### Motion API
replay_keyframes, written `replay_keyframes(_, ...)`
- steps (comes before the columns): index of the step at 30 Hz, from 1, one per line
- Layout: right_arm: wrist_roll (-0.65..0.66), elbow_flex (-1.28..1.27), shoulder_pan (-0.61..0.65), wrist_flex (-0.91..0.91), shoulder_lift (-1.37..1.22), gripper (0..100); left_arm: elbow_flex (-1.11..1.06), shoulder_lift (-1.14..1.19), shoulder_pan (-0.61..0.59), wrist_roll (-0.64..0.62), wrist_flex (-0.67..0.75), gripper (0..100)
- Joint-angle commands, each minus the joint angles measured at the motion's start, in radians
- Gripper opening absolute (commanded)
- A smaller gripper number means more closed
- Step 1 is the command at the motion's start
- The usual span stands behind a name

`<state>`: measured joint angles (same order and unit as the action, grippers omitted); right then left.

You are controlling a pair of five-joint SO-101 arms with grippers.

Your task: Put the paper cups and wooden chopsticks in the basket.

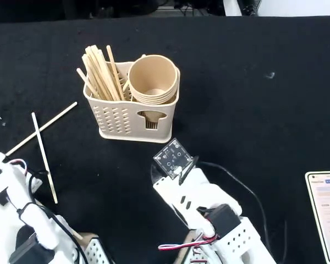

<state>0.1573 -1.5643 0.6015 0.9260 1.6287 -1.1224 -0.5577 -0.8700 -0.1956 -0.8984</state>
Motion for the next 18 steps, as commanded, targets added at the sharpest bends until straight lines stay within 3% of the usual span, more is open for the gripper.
replay_keyframes(1,0.009,0.002,0.012,-0.005,0.016,14.9,0.131,-0.018,-0.001,-0.011,-0.063,3)
replay_keyframes(7,0.009,0.001,0.012,-0.005,0.016,14.9,0.278,-0.006,0.028,-0.006,-0.020,3)
replay_keyframes(12,0.009,-0.016,0.012,-0.031,0.016,14.9,0.280,-0.006,0.168,0.163,0.097,3)
replay_keyframes(18,0.009,-0.028,0.014,-0.048,0.016,14.9,0.239,-0.005,0.312,0.189,0.210,4)
